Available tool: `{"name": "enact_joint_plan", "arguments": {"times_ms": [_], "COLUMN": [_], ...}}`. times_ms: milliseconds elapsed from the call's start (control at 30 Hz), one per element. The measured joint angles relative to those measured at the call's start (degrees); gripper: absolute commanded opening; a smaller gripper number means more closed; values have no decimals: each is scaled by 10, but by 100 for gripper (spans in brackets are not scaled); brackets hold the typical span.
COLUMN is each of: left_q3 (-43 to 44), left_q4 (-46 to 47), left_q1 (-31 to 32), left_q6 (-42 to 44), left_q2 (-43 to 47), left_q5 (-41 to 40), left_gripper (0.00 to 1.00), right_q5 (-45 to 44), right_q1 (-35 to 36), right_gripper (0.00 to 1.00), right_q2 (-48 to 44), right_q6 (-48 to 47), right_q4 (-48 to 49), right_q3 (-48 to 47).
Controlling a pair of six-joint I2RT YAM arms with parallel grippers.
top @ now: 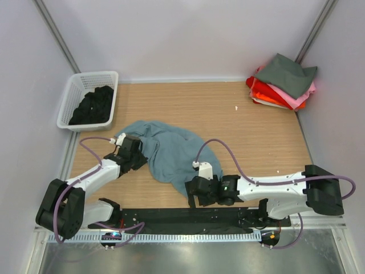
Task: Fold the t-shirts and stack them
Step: Flatten the tshirt out
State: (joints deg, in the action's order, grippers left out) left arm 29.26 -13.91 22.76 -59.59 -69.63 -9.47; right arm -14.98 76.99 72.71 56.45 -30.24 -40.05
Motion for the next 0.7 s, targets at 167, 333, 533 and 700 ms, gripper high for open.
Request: {"name": "enact_joint_plan", "arguments": {"times_ms": [167,333,533,700], "left_q3": [-5,-6,-6,-7], "left_q4": [4,4,5,7], "left_q1": [0,0,0,0], "left_q6": [0,0,0,0], "left_q2": [8,9,13,13], "left_q5": [0,0,0,0], "left_gripper": [0,0,0,0], "right_q5": [-27,-49,-42,-28], "right_q1": [7,-4,-60,-87], "right_gripper": [94,93,74,42], "right_q2": [20,43,80,83], "right_q6": [37,40,31,18], "right_q4": [-16,-2,62,117], "right_q3": [0,-2,5,16]}}
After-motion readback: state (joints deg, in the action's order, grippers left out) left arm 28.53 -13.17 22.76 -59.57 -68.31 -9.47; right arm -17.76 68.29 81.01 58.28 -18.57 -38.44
